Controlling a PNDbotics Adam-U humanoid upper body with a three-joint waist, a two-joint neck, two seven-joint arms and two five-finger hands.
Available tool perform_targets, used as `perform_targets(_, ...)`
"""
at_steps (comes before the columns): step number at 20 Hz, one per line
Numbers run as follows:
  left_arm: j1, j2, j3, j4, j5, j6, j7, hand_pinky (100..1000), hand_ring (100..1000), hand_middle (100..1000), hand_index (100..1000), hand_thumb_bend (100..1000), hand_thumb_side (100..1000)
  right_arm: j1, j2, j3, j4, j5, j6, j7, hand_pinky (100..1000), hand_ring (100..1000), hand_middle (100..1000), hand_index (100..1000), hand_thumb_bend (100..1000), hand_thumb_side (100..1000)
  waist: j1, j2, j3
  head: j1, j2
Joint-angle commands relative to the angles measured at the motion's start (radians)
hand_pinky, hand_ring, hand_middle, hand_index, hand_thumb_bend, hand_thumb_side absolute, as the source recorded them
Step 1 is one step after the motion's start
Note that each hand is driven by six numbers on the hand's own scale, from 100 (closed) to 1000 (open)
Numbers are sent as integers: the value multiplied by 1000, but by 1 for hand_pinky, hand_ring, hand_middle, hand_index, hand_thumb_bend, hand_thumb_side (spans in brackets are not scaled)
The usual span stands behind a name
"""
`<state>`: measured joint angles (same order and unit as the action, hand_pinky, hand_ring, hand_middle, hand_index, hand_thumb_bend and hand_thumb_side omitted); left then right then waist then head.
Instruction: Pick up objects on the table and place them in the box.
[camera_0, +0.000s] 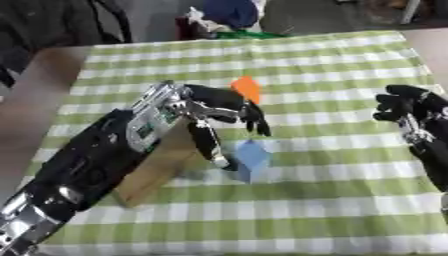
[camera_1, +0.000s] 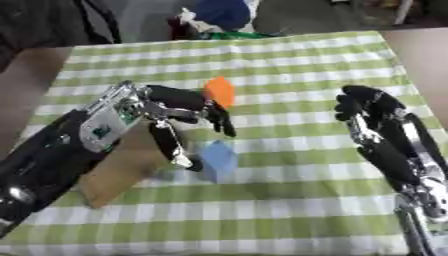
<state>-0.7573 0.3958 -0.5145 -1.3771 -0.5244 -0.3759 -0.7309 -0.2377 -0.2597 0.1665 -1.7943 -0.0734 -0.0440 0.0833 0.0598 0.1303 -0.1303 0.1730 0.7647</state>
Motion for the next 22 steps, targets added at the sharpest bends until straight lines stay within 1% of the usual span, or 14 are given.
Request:
perform_targets(1, -19, 2, 1, 4, -18, -195, -176, 783, 741, 740, 868, 470, 183, -11, -10, -3, -11, 0, -2, 3, 731, 842, 570, 790, 100, 459, -4, -9, -1, 2, 5)
perform_targets(9, -17, -16, 6, 27, -51, -211, -176, 790, 747, 744, 869, 463, 169, -13, -10, -3, -11, 0, -2, 4, 731, 842, 570, 789, 100, 459, -4, -7, -1, 0, 5)
perform_targets(15, -14, -28, 3, 46, -67, -219, -176, 781, 736, 730, 863, 457, 163, -14, -9, -2, -11, 1, -2, 6, 731, 842, 570, 790, 100, 459, -4, -4, -1, 1, 5)
perform_targets(19, -11, -37, -1, 62, -74, -223, -176, 771, 725, 696, 849, 445, 152, -15, -9, -2, -11, 0, -2, 7, 731, 842, 570, 790, 100, 459, -5, -4, -1, 2, 5)
perform_targets(22, -8, -41, 4, 71, -75, -222, -176, 755, 702, 639, 812, 408, 120, -15, -9, -2, -11, 0, -3, 7, 731, 842, 570, 790, 100, 458, -6, -4, -1, 1, 5)
